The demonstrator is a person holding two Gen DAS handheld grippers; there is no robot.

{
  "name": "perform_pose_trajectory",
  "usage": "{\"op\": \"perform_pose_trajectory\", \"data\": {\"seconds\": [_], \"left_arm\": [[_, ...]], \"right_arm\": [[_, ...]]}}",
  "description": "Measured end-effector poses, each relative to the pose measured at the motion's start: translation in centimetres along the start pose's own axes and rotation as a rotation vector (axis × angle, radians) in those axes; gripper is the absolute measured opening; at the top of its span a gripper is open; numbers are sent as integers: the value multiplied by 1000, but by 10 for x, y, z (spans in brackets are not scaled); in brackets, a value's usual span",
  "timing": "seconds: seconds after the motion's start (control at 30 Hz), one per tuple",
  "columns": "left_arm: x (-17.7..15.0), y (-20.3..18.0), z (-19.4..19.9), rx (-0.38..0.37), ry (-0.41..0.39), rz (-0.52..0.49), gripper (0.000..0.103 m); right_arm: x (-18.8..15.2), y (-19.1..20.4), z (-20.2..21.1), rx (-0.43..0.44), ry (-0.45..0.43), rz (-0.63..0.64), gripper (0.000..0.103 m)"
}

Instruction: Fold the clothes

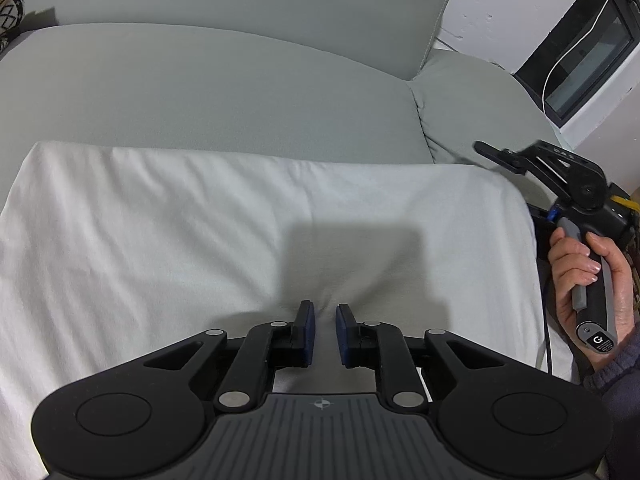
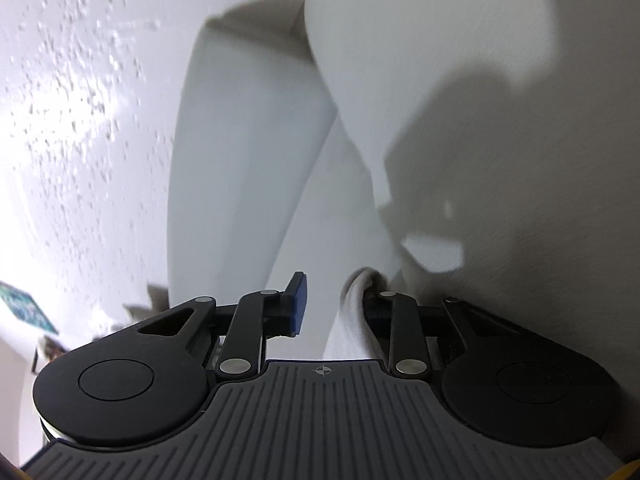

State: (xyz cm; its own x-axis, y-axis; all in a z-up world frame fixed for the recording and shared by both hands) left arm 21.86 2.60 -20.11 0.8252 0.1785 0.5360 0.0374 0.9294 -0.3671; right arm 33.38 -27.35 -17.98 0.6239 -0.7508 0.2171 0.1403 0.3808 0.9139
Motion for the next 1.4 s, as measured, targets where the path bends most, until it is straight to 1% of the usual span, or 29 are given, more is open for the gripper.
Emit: {"op": "perform_pose_trajectory", "data": {"seconds": [0.1,0.2,0.27,0.33,0.37,0.4,0.43,0.47,0.53,0.6,0.67,0.7,0.73,0.77,0.83,0.87,0.93,0.97,1.0,1.03,1.07,1.1,1.13,1.17,1.2,1.23,1.27,1.3,1.4], "left_arm": [[0,4,-1,9,6,23,16],[0,3,-1,14,9,21,16],[1,2,-1,18,9,13,16],[1,2,-1,22,9,3,16],[1,1,-1,24,10,-4,16],[2,1,-1,27,11,-9,16],[2,1,-2,30,11,-13,16],[2,0,-2,33,12,-16,16],[3,0,-3,37,10,-23,16],[4,-1,-3,41,8,-30,15],[3,-2,-2,46,7,-36,15],[4,-3,-2,48,8,-41,15],[4,-4,-1,51,7,-46,15],[5,-6,2,48,2,-49,13],[6,-12,8,40,-13,-53,5],[4,-18,13,21,-23,-62,7],[-3,-30,21,-10,-37,-99,7],[-7,-35,24,-14,-35,-131,9],[-13,-38,24,9,-23,-171,10],[-18,-35,24,51,-7,-200,13],[-24,-32,24,97,9,-225,13],[-26,-29,27,113,12,-225,13],[-28,-28,32,120,11,-217,13],[-30,-26,37,127,10,-209,13],[-31,-25,42,131,12,-200,12],[-33,-25,50,129,11,-196,12],[-36,-26,58,129,7,-195,13],[-38,-28,66,130,3,-195,13],[-49,-34,92,109,-21,-173,14]], "right_arm": [[10,-1,13,7,-35,-31,30],[20,0,26,-21,-73,-13,30],[21,2,32,-50,-70,16,30],[23,4,37,-129,-62,93,25],[30,3,45,-185,-93,149,24],[40,3,58,-240,-155,209,25],[48,5,66,-265,-188,233,26],[55,5,73,-273,-196,227,29],[52,10,77,-287,-170,230,33],[45,15,79,-300,-131,237,40],[25,22,78,-314,-82,304,40],[14,26,78,-321,-55,347,39],[-1,30,75,-316,-18,389,35],[-18,35,71,-298,32,431,25],[-52,45,57,-276,140,524,23],[-66,45,51,-295,187,566,23],[-87,36,41,-378,271,642,22],[-89,28,41,-457,282,680,21],[-85,18,46,-569,266,717,14],[-80,12,54,-645,242,732,0],[-75,11,65,-677,212,719,0],[-72,12,78,-697,183,699,0],[-68,14,91,-717,154,679,4],[-67,18,102,-739,125,688,12],[-70,26,111,-751,105,721,19],[-77,32,117,-737,104,733,22],[-86,39,122,-708,113,727,27],[-93,43,123,-677,134,717,30],[-120,51,115,-584,223,696,31]]}}
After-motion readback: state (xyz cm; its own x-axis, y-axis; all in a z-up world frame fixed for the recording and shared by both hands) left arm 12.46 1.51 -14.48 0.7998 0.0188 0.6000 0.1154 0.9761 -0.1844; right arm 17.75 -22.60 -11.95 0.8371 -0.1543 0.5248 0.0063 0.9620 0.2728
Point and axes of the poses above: each gripper's, at about its wrist camera, not at the fingertips, and z roughly against the way its jaws point, y to its left, x to its top, the point moved 10 cm from there along -z, roughly the way its jaws point, and after that the axes turned 3 degrees about -y, right-handed, at the moved point
